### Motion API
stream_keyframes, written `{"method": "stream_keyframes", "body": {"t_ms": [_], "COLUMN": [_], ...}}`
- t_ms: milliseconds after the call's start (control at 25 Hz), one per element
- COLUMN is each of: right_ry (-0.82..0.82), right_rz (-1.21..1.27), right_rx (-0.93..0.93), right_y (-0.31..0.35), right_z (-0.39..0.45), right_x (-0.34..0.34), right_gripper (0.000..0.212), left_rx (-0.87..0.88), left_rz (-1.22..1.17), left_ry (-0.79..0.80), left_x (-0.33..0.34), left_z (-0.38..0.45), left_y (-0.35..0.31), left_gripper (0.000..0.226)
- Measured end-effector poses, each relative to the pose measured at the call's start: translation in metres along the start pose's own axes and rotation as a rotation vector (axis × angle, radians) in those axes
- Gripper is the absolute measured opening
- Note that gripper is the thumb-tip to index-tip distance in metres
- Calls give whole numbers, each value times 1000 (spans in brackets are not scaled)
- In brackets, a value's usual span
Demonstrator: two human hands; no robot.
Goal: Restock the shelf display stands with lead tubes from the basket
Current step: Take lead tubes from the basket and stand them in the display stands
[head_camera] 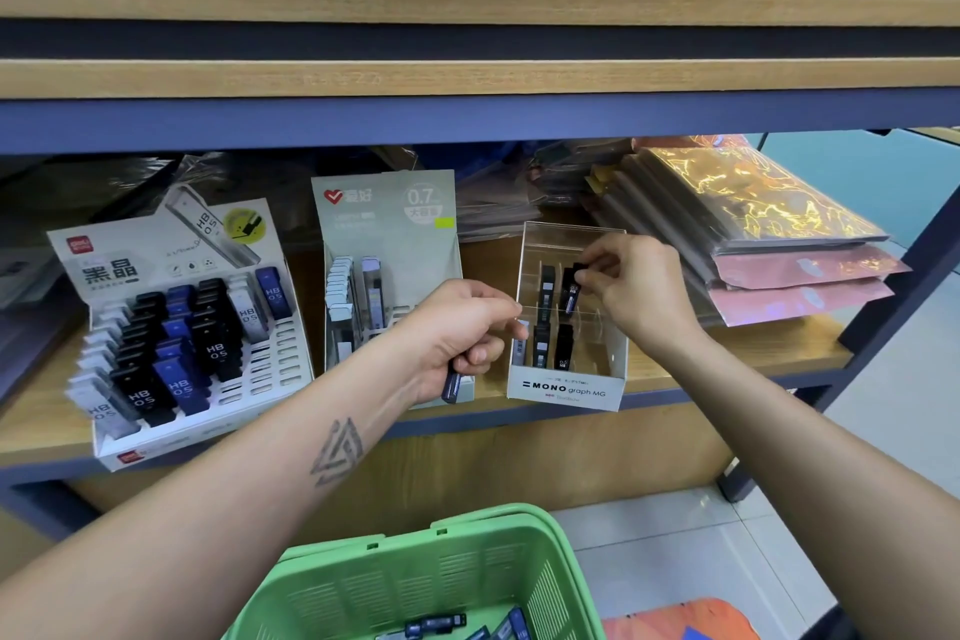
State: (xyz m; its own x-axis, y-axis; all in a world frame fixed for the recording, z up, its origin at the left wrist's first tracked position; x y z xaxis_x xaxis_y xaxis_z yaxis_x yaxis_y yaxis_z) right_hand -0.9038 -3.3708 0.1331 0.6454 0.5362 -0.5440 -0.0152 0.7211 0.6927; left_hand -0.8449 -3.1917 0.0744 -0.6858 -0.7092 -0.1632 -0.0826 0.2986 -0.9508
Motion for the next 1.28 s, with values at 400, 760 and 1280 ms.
{"method": "stream_keyframes", "body": {"t_ms": [400,760,1280], "right_ry": [-44,663,291], "right_rz": [-151,716,451], "right_rx": [-59,385,202], "right_y": [6,58,30], "right_z": [-5,-63,-26], "right_x": [8,85,41], "right_gripper": [24,27,24], "left_rx": [-38,90,98], "left_rz": [-260,-571,-176], "left_ry": [10,-285,-257], "left_x": [-3,-36,-48], "left_z": [-1,-6,-4], "left_y": [-2,-12,-12], "left_gripper": [19,25,9]}}
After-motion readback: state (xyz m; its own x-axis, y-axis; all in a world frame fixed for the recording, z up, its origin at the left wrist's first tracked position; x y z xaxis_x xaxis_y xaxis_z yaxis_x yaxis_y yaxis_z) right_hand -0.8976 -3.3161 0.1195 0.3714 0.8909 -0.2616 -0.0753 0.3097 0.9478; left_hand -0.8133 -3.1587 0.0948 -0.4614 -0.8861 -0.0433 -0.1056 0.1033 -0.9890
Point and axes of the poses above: each hand's wrist, its own z-axis towards the middle knuckle, its own x-axis out of the palm, y = z × x, the point moved 9 cm from there along z, towards the middle knuckle, and after that the axes turned 12 degrees about z, right-handed, at the moved point
